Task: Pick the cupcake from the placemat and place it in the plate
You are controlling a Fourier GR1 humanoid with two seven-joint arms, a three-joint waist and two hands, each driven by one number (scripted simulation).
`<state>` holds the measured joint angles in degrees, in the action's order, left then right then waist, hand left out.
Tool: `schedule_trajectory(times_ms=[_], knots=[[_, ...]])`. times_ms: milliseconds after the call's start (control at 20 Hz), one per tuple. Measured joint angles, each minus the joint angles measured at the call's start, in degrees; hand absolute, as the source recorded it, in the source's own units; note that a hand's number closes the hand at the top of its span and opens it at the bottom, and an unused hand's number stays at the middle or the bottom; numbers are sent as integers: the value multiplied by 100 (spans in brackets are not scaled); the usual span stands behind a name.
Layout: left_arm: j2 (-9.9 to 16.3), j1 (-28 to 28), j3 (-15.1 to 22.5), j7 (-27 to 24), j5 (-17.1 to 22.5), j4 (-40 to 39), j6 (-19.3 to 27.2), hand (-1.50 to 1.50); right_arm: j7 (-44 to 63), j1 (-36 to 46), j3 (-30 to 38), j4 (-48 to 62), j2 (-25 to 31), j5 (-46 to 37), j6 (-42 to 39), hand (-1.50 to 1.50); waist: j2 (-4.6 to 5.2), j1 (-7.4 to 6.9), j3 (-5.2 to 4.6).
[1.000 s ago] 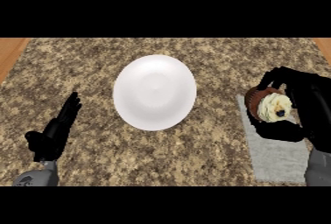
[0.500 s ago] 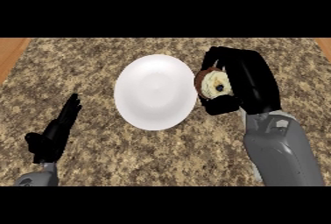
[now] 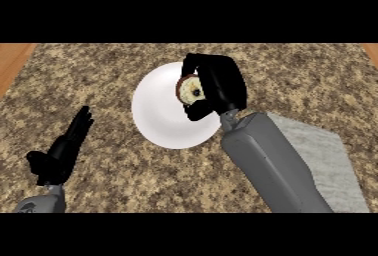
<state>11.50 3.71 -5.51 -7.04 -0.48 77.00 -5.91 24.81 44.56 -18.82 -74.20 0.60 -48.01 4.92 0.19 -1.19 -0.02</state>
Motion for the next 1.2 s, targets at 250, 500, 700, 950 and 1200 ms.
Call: schedule_trajectory(times_ms=[250, 500, 700, 950, 1200], knots=[[-35, 204, 23, -42, -86, -210, 31, 0, 77, 485, -81, 979, -41, 639, 1001, -150, 22, -65, 0], [-63, 326, 58, 42, -98, -206, 17, 0, 431, 1003, -497, 2083, -55, 1320, 2015, -150, 35, -146, 0], [-102, 246, 70, -26, -134, -171, 51, 0, 384, 1220, -748, 2680, -58, 2023, 2552, -150, 38, -164, 1], [-161, 199, 81, 29, -155, -97, 116, 0, -128, 1210, -521, 2703, -59, 2743, 3221, -150, 31, -110, 4], [-132, 93, 45, 58, -125, 10, 98, 0, -1041, 854, 191, 2431, -41, 3546, 3420, -150, 23, -28, 8]])
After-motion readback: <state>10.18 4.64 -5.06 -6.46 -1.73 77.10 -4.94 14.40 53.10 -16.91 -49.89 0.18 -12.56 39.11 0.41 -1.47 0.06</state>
